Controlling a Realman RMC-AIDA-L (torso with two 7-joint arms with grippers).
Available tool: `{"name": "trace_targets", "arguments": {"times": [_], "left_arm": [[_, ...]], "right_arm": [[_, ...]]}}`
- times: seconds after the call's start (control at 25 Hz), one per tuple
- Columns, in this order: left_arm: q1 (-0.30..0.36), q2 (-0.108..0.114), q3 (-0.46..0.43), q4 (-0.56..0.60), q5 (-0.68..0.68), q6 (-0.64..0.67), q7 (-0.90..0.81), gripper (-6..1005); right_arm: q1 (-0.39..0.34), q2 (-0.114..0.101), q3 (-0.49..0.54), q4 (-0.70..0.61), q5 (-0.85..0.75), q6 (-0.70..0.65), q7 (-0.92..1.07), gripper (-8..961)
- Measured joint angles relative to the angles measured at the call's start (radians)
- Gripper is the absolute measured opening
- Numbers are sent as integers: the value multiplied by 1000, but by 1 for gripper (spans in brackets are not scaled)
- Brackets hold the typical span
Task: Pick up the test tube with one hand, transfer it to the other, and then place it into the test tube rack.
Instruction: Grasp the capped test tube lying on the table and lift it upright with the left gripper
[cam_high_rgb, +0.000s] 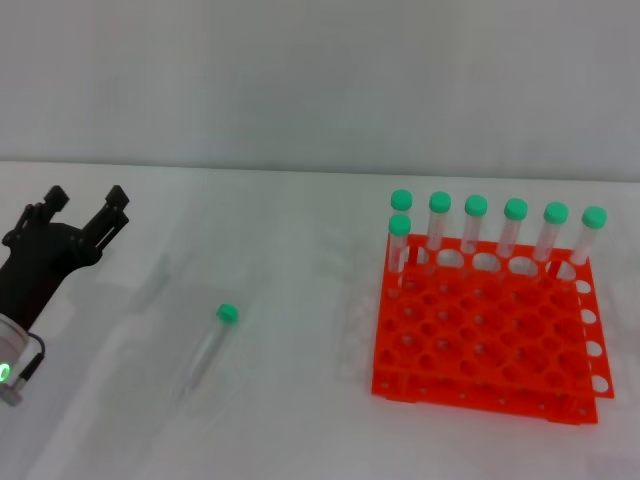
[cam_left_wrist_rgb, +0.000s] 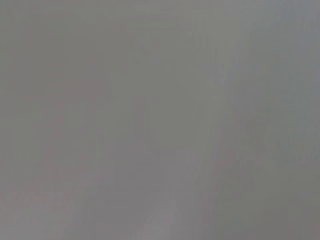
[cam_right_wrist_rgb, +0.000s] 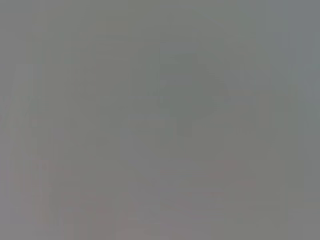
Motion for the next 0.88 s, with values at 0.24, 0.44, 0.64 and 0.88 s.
{"name": "trace_targets", "arguments": {"times": [0.24, 0.44, 0.64, 0.88], "left_arm": [[-47, 1, 112, -247, 105, 50, -355, 836], [-74, -2, 136, -467, 184, 131, -584, 830], [-96, 8, 136, -652, 278, 170, -768, 825], [-177, 33, 137, -795, 500, 219, -912, 818]], "right_arm": [[0, -1, 0, -16, 1, 18, -4, 863], [-1, -1, 0, -29, 1, 39, -6, 863], [-1, -1, 0, -39, 2, 66, -7, 862], [12, 0, 0, -43, 2, 102, -9, 861]]}}
